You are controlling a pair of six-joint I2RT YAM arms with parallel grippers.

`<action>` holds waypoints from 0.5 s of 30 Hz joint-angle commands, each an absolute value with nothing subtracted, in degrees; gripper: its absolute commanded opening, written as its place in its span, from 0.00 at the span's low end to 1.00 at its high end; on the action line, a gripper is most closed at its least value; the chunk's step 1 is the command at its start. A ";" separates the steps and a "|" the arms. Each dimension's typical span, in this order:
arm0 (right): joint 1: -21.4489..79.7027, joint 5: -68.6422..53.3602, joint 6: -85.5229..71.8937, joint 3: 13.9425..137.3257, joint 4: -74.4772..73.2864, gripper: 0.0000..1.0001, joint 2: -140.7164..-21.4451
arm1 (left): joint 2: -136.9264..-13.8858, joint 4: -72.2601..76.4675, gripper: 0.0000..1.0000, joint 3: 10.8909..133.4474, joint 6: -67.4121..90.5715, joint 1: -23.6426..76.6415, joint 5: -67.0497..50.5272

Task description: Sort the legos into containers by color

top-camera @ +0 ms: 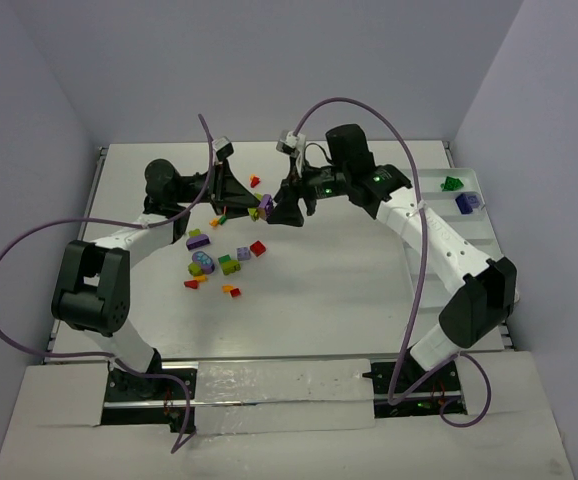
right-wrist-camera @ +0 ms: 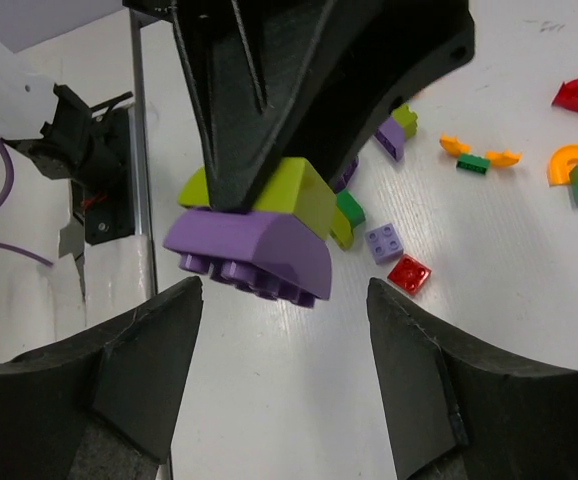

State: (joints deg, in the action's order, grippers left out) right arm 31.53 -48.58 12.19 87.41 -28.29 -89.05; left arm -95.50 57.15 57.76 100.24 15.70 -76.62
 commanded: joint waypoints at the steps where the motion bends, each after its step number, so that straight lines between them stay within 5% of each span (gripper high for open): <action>1: 34.19 -45.17 14.88 90.80 -28.33 0.71 -89.28 | -94.31 55.99 0.00 58.27 98.43 15.64 -76.10; 15: 35.68 -39.73 15.08 91.21 -27.12 0.28 -90.00 | -93.96 52.55 0.00 57.85 96.19 15.64 -75.75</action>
